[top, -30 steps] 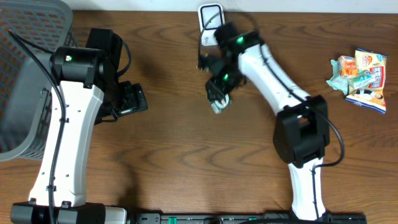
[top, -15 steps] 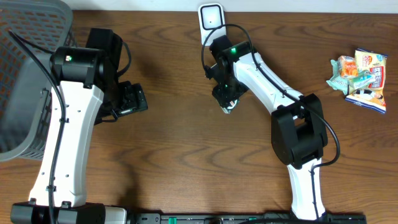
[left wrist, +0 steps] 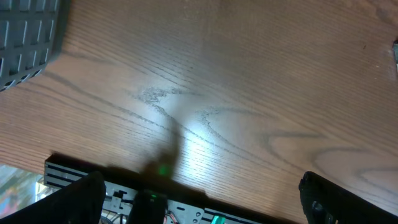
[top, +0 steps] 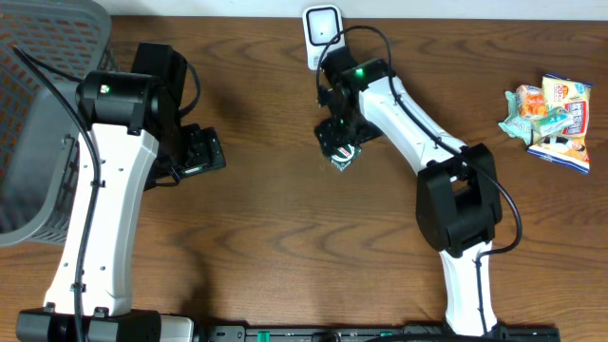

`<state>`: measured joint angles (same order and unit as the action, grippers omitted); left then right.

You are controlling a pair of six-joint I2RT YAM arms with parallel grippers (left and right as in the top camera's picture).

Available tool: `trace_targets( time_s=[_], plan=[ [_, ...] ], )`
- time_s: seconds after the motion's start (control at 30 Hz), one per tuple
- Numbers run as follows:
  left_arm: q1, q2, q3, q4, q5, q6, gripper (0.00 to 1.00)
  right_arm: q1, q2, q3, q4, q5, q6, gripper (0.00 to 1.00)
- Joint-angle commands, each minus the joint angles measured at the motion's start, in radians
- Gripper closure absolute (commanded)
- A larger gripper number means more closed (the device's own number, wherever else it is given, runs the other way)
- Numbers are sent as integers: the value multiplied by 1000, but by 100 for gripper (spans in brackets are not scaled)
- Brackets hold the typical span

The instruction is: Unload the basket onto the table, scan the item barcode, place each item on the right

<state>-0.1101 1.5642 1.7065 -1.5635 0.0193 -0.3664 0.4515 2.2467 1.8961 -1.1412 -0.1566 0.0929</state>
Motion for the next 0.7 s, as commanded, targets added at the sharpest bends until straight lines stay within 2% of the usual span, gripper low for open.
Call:
trace_targets(
  time_s=[0.0, 0.07, 0.1, 0.13, 0.23, 0.27, 0.37, 0.43, 0.53, 0.67],
  plan=[
    [2, 4, -1, -3, -13, -2, 2, -13, -35, 17, 8, -189, 120, 17],
    [2, 4, -1, -2, -13, -2, 2, -12, -35, 17, 7, -231, 121, 17],
    [2, 4, -1, -3, -13, -2, 2, -11, -35, 17, 6, -247, 120, 6],
    [2, 4, -1, -3, -13, -2, 2, -8, -35, 17, 9, -245, 119, 1],
    [2, 4, -1, -3, -13, -2, 2, -5, -35, 17, 12, -169, 143, 1],
    [2, 4, -1, -3, -13, -2, 2, -5, -35, 17, 10, -126, 197, 1],
    [2, 4, -1, -2, -13, -2, 2, -10, -35, 17, -33, 55, 535, 1],
    [2, 4, -1, -3, -13, -2, 2, -14, -35, 17, -56, 124, 698, 1],
    [2, 4, -1, -2, -13, -2, 2, -13, -35, 9, -43, 118, 809, 1],
    [2, 4, -1, -3, -13, -2, 2, 10, -34, -23, 30, 113, 827, 1]
  ],
)
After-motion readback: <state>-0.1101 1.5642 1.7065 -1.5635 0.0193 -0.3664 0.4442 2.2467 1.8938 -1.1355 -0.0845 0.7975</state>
